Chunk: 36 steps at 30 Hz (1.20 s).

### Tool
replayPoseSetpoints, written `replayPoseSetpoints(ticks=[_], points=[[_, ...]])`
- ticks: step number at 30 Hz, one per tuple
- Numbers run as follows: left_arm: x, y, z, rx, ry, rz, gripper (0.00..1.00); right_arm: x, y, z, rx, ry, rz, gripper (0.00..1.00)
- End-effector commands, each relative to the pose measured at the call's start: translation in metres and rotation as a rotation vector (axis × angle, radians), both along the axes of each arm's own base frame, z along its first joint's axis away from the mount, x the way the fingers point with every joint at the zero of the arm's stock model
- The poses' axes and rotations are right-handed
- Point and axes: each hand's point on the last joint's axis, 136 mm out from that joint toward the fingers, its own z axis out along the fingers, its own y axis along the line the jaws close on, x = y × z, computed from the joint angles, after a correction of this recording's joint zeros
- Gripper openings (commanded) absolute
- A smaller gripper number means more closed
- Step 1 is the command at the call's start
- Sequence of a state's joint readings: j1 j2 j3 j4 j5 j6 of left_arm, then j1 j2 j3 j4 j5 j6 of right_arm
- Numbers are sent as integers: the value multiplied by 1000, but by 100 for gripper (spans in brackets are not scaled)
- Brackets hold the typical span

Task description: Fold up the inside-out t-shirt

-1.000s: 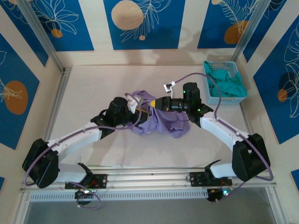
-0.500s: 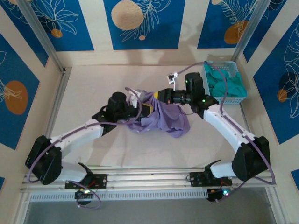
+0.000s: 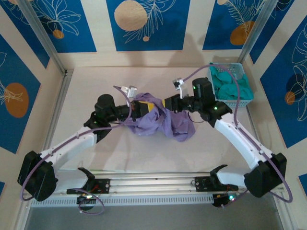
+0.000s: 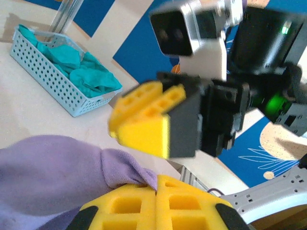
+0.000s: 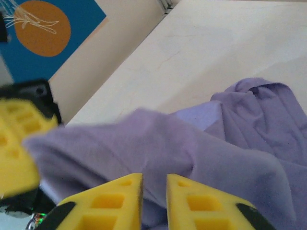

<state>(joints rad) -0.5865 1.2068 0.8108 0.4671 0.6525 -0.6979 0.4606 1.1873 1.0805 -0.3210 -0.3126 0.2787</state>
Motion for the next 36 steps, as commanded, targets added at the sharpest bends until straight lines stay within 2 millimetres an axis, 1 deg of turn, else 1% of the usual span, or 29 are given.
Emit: replayPoseSetpoints(ticks=[1, 4, 7, 9, 12, 17, 18, 20, 21, 22, 23, 24, 26, 28, 31, 34, 36], points=[[-6, 8, 17, -49, -51, -25, 0, -25, 5, -4, 41, -37, 113, 27], [-7, 9, 17, -50, -46, -32, 0, -32, 10, -15, 79, -8, 155, 31], [-7, 10, 16, -47, -44, -29, 0, -40, 20, -16, 127, -7, 225, 35], [-6, 12, 17, -47, -45, -22, 0, -44, 26, -18, 129, -23, 250, 38], [-5, 11, 15, -45, -39, -22, 0, -42, 32, -23, 120, -33, 257, 39], [-6, 11, 15, -46, -37, -25, 0, -35, 44, -22, 118, -37, 276, 40], [-7, 12, 15, -46, -39, -24, 0, -33, 45, -23, 111, -39, 272, 37], [-6, 13, 14, -43, -38, -17, 0, -32, 45, -25, 93, -38, 271, 18], [-5, 14, 13, -41, -38, -9, 0, -32, 44, -25, 81, -41, 264, 12], [-2, 16, 12, -34, -34, 5, 0, -33, 40, -23, 67, -52, 257, 7], [1, 19, 9, -24, -28, 26, 0, -35, 36, -19, 58, -65, 250, 4], [6, 22, 5, -13, -20, 51, 0, -36, 33, -14, 58, -75, 245, 2], [20, 33, -7, 28, 13, 137, 0, -44, 29, 3, 86, -101, 254, 1], [37, 43, -23, 113, 38, 244, 0, -54, 32, 20, 141, -104, 294, 1], [58, 52, -43, 239, 48, 347, 0, -64, 45, 42, 244, -77, 361, 0], [73, 59, -62, 350, 66, 412, 0, -58, 56, 55, 322, -36, 356, 0], [76, 64, -71, 415, 70, 439, 1, -47, 60, 54, 335, 10, 307, 0]])
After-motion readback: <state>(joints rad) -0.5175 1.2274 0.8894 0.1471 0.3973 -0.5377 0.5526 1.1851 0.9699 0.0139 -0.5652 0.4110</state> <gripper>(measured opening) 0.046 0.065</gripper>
